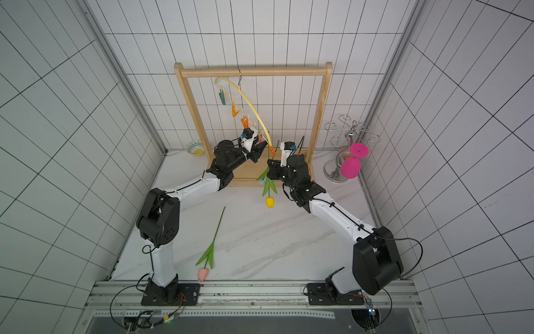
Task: Dry the flowers on a clothes hanger
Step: Open the clamp at the hanger.
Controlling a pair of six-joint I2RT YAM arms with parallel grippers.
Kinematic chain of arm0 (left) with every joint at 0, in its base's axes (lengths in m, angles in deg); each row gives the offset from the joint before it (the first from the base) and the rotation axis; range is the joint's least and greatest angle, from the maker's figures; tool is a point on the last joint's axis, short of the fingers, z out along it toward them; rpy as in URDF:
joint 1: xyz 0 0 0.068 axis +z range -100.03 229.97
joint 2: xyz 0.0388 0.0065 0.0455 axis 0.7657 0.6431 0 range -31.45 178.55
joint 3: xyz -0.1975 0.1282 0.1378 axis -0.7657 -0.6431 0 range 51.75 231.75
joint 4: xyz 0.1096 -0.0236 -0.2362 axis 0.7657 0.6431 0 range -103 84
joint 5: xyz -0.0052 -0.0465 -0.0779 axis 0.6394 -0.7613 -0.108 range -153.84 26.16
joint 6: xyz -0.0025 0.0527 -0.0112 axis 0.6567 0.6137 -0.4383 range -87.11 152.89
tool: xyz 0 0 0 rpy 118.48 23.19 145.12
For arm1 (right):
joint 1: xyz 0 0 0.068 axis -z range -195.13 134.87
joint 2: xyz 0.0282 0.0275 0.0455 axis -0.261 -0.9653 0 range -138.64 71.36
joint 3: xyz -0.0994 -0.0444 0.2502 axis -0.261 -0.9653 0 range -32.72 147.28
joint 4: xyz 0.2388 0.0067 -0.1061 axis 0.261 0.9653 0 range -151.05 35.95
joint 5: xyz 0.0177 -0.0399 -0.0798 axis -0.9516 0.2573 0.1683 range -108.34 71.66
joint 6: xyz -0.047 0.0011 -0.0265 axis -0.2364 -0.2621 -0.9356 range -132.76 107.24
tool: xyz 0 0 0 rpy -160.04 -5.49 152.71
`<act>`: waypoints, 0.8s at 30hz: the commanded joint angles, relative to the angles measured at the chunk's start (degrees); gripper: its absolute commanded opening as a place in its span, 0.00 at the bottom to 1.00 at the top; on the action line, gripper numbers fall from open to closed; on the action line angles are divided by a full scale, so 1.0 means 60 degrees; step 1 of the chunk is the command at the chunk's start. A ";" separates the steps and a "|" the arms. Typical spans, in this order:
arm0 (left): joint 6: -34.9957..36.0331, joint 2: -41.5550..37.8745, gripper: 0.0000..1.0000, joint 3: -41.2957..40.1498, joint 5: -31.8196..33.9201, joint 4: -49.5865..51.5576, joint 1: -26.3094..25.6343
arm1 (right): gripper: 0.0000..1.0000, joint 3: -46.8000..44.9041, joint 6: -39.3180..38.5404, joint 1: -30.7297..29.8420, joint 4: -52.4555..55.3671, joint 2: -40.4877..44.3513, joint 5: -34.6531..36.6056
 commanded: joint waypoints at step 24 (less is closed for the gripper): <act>-0.0178 -0.0597 0.25 -0.0002 0.0259 0.0068 -0.0371 | 0.00 0.0075 0.0463 0.0070 -0.1486 -0.1029 0.0732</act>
